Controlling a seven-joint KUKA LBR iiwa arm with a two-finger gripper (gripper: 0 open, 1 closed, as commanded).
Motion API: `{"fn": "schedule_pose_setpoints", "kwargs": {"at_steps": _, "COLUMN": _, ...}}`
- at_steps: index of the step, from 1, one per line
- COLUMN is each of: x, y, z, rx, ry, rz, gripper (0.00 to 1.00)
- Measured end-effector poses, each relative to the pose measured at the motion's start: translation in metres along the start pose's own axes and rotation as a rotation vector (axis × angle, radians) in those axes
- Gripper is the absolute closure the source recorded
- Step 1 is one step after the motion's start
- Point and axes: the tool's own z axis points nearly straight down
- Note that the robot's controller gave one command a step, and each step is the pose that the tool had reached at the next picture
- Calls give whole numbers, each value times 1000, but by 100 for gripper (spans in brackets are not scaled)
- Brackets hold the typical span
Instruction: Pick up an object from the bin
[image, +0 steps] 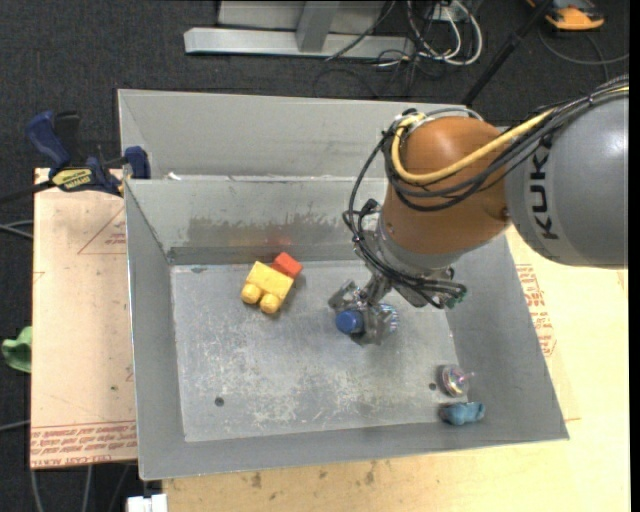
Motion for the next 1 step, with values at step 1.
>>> {"fn": "schedule_pose_setpoints", "kwargs": {"at_steps": 1, "x": 4, "y": 0, "z": -66, "rx": 0, "ry": 0, "rz": -12, "gripper": 100}}
